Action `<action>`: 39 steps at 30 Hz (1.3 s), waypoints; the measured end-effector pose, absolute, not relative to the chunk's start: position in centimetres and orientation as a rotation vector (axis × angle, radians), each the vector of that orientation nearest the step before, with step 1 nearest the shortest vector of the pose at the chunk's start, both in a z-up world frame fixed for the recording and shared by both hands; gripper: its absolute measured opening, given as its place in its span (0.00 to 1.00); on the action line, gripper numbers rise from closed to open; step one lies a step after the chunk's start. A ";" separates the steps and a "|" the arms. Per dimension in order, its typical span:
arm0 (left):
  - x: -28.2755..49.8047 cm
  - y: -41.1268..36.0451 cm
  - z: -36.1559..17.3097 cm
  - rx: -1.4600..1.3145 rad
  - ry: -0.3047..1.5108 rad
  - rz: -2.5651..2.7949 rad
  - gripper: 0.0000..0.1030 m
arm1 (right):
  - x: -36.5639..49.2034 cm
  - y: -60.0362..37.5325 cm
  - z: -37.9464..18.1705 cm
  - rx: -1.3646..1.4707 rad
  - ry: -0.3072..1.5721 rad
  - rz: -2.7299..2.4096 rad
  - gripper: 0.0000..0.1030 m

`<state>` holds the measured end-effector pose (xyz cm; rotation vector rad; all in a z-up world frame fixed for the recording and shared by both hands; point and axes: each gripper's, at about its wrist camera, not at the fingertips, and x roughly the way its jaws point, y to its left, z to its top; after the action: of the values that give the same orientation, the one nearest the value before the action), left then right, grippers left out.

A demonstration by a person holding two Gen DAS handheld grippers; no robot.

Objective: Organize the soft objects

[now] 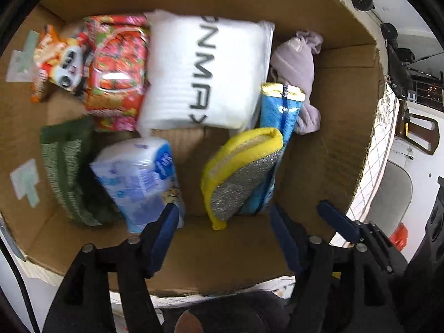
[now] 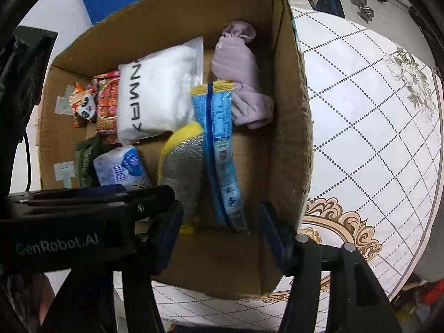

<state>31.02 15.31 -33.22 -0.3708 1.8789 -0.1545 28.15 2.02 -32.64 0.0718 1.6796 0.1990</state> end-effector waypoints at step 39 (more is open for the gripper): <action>22.8 21.8 -22.5 -0.123 1.392 0.136 1.00 | 22.0 2.0 -23.9 -0.044 1.451 0.118 1.00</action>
<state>22.76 21.81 -22.45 -0.1233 1.3922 0.1360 21.99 2.05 -23.88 -0.0444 1.4508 0.1182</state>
